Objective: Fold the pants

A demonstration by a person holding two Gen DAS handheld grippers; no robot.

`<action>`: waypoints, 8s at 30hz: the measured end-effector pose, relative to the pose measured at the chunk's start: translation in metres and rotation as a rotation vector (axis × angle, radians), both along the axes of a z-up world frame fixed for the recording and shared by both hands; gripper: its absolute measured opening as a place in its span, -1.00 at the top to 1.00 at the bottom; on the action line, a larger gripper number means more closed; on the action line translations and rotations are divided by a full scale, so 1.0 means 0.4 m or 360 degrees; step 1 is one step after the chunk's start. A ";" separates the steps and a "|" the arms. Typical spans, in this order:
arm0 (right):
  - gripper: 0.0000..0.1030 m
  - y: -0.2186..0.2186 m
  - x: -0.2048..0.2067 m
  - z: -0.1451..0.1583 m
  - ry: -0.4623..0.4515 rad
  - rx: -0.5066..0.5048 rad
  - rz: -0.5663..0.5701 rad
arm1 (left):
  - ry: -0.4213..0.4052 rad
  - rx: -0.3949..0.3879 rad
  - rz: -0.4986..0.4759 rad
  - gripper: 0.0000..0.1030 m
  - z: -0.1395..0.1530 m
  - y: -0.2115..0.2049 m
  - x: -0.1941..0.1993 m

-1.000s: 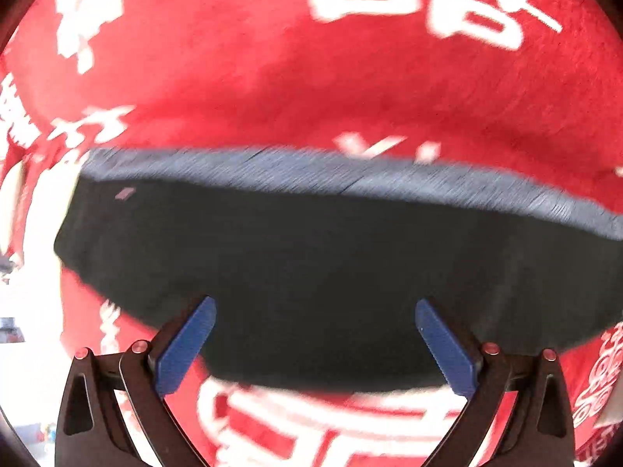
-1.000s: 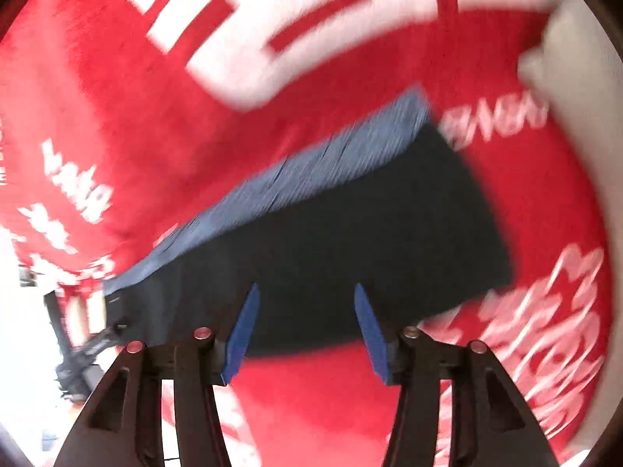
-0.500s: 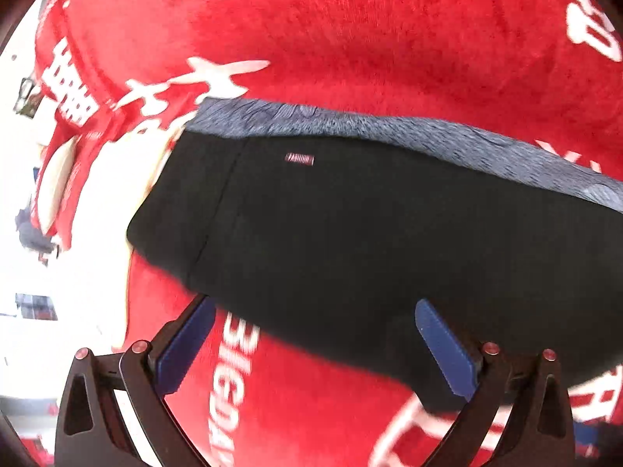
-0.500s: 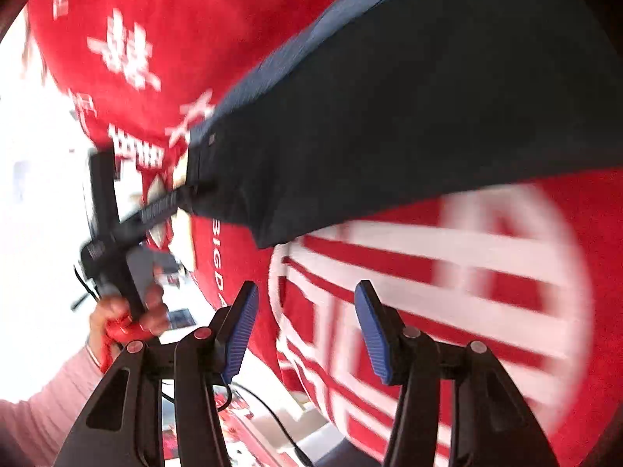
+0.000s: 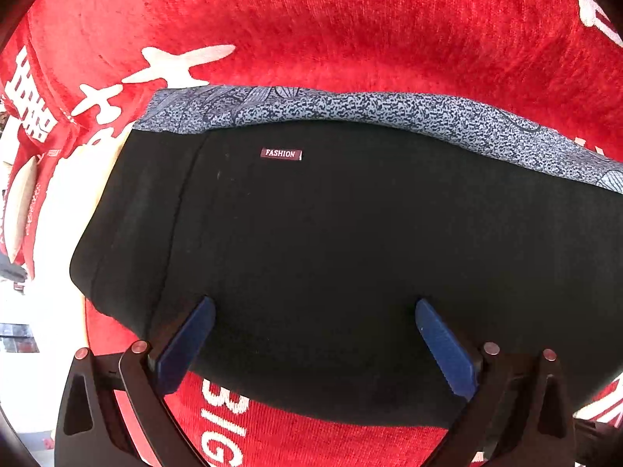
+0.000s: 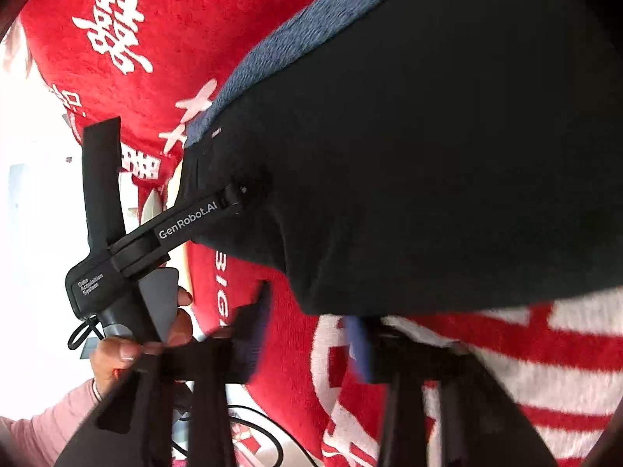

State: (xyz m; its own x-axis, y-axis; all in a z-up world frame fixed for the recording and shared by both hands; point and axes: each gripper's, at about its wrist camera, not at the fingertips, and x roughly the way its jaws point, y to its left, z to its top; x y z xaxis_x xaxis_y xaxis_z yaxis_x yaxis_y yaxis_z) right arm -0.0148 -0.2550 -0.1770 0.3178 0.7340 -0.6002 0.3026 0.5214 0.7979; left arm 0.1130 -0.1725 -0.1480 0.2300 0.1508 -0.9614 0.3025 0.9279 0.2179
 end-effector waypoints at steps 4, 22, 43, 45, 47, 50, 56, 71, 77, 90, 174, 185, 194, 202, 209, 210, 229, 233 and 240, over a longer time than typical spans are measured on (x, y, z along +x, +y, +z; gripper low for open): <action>0.90 -0.012 0.027 0.102 -0.0155 -0.0007 0.0087 | 0.0003 -0.0016 -0.0023 -1.00 0.018 0.016 0.009; 0.54 -0.156 0.183 0.157 -0.0013 -0.0632 0.0069 | -0.0175 0.0083 0.0017 -1.00 0.067 0.071 0.259; -0.13 -0.197 0.176 0.193 0.0164 -0.1117 0.0003 | -0.0080 0.0123 0.0001 -1.00 0.040 0.130 0.178; -0.13 -0.202 0.139 0.175 0.0251 -0.1174 -0.0028 | -0.0119 0.0067 0.0054 -1.00 0.021 0.144 0.166; -0.13 -0.210 0.107 0.124 0.0377 -0.1160 -0.0057 | -0.0114 0.0023 0.0103 -1.00 0.018 0.155 0.168; -0.17 -0.202 0.085 0.115 0.0275 -0.1216 -0.0040 | -0.0135 0.0019 0.0090 -1.00 0.021 0.151 0.164; -0.54 -0.151 0.118 0.110 0.0288 -0.1304 0.0046 | -0.0116 0.0034 0.0105 -1.00 0.017 0.152 0.169; -0.54 -0.364 -0.002 0.206 0.0283 -0.1109 -0.0161 | -0.0037 0.0066 0.0002 -1.00 0.116 -0.041 0.052; -0.54 -0.464 -0.059 0.225 0.0280 -0.1101 -0.0248 | -0.0032 0.0039 -0.0084 -1.00 0.144 -0.196 -0.005; 0.01 -0.673 -0.132 0.228 0.0262 -0.1058 -0.0388 | 0.0002 0.0047 -0.0292 -1.00 0.153 -0.480 -0.096; -0.18 -0.978 -0.404 0.106 -0.0119 -0.0362 -0.1126 | -0.0077 0.0153 -0.0859 -1.00 0.007 -1.052 -0.330; -0.17 -1.017 -0.388 0.039 -0.0209 0.0083 -0.1358 | -0.0209 0.0146 -0.0719 -1.00 0.083 -1.068 -0.277; 0.73 -1.018 -0.360 -0.025 -0.0077 0.0212 -0.1349 | -0.0165 0.0096 -0.0428 -0.85 -0.018 -1.050 -0.162; 0.73 -1.012 -0.355 0.022 -0.0223 0.0337 -0.1324 | -0.0120 0.0074 -0.0381 -0.85 0.088 -0.951 -0.204; 0.73 -0.964 -0.298 0.160 -0.0373 0.0236 -0.1139 | -0.0171 0.0096 -0.0379 -0.85 0.034 -0.874 -0.297; 0.73 -0.951 -0.286 0.181 -0.0390 0.0214 -0.1110 | -0.0239 0.0124 -0.0431 -0.85 0.031 -0.882 -0.328; 0.72 -0.216 0.171 0.280 -0.0232 -0.1040 -0.0315 | -0.0186 0.0004 -0.0232 -0.85 0.178 -0.304 -0.079; 0.62 -0.034 0.203 0.161 -0.0082 -0.1490 -0.0142 | -0.0143 0.0042 -0.0081 -0.85 0.138 -0.152 -0.029; -0.19 0.148 0.183 0.173 -0.0172 -0.1844 0.0090 | -0.0132 0.0031 0.0043 -0.85 0.109 -0.024 0.013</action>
